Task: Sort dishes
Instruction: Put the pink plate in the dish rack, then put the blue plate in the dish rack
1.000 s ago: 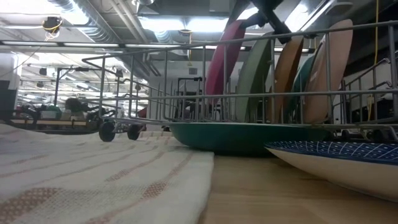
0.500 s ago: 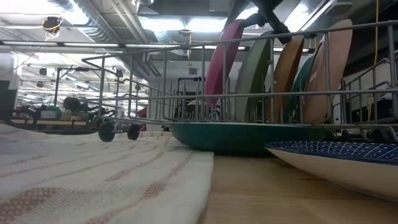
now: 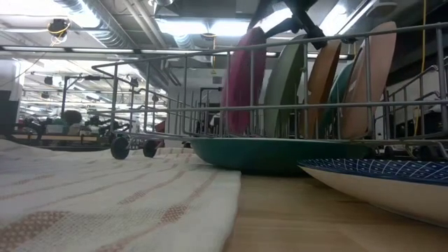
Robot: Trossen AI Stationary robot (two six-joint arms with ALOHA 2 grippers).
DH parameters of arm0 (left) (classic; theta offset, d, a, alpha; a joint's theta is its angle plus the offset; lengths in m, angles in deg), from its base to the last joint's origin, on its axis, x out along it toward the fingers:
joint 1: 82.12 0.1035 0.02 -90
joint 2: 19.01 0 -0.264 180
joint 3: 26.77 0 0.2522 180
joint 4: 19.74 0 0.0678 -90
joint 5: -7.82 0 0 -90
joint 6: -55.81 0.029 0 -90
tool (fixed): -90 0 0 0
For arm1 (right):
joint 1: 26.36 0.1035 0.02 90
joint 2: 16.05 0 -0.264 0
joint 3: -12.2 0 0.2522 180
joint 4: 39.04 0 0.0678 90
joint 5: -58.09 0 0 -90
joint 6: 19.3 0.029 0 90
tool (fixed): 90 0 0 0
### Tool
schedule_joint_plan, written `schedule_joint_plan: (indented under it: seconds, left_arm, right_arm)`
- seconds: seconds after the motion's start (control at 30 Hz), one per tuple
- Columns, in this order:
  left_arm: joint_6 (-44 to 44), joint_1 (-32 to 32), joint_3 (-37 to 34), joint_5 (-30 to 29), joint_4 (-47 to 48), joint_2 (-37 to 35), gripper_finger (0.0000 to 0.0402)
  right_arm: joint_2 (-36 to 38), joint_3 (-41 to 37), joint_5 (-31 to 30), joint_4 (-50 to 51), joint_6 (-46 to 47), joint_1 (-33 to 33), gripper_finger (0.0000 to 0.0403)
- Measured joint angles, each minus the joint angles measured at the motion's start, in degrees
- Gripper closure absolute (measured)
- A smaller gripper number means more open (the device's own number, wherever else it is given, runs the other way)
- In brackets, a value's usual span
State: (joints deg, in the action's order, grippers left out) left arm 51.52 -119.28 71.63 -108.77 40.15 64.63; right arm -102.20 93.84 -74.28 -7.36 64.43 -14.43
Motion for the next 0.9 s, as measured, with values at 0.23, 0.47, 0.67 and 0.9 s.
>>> schedule_joint_plan:
  seconds: [0.23, 0.47, 0.67, 0.9]
  left_arm:
    - [-0.24, 0.0, 0.0, 0.0, 0.01, 0.0, 0.0259]
    - [-0.24, 0.01, 0.0, 0.0, 0.02, 0.0, 0.0259]
    - [-0.21, 0.02, 0.0, 0.0, 0.0, 0.0, 0.0259]
    - [0.13, 0.02, 0.0, 0.0, 0.01, 0.0, 0.0259]
  right_arm:
    - [0.01, 0.0, -0.53, 0.12, -1.72, -0.66, 0.0243]
    - [0.07, 0.07, -0.5, 0.1, -1.73, -2.4, 0.0255]
    - [0.15, 0.07, -1.26, 0.19, -1.75, -3.06, 0.0275]
    - [0.5, 0.04, -1.59, 0.36, -1.77, -3.06, 0.029]
